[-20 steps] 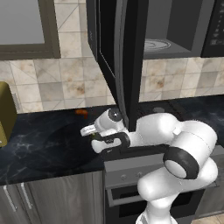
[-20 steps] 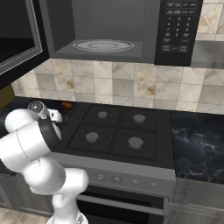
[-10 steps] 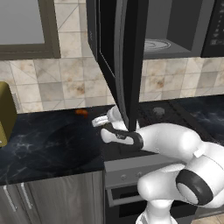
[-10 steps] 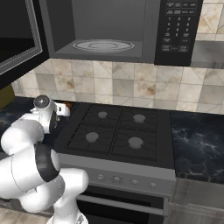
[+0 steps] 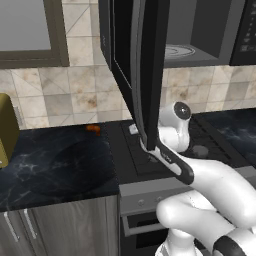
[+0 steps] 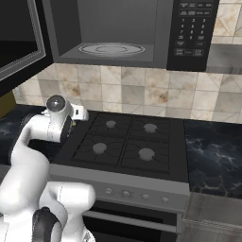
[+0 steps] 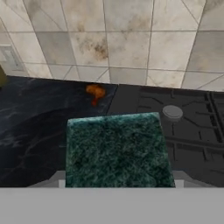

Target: Place the sponge inside the microwave to prepare for sanitizing.

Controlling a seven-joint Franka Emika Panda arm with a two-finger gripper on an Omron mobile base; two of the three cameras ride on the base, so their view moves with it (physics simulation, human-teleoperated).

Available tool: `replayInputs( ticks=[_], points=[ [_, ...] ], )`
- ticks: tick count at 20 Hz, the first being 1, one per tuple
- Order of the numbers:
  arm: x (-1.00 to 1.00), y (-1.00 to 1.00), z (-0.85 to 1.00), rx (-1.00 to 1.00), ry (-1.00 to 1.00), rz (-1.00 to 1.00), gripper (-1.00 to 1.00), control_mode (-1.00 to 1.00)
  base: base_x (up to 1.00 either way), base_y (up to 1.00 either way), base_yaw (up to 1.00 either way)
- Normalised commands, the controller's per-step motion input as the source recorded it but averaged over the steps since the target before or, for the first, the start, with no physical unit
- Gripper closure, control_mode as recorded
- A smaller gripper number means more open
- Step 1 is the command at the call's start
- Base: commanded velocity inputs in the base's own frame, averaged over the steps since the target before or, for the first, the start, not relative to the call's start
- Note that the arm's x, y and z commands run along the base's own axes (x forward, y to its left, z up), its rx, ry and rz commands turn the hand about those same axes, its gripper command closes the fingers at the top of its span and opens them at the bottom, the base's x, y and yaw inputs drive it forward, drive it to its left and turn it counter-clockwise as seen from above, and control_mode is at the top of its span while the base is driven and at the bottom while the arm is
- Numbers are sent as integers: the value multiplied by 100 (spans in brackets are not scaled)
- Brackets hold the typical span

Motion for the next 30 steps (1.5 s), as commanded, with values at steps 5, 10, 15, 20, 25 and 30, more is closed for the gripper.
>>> replayInputs(
  ticks=[5, 10, 15, 20, 25, 30],
  points=[
    [-42, -71, 61, 0, -1, -13, 100, -100, 0, 0, 0],
    [-49, -53, 47, -1, -5, -17, 100, -100, 0, 0, 0],
    [-55, -38, 43, -4, -3, -20, 100, -100, 0, 0, 0],
    [-76, -26, 44, -2, -19, -15, 100, -100, 0, 0, 0],
    [-36, -26, 74, 0, -16, -5, 100, -100, 0, 0, 0],
    [-26, -35, 98, 0, 0, 3, 100, -100, 0, 0, 0]
  ],
)
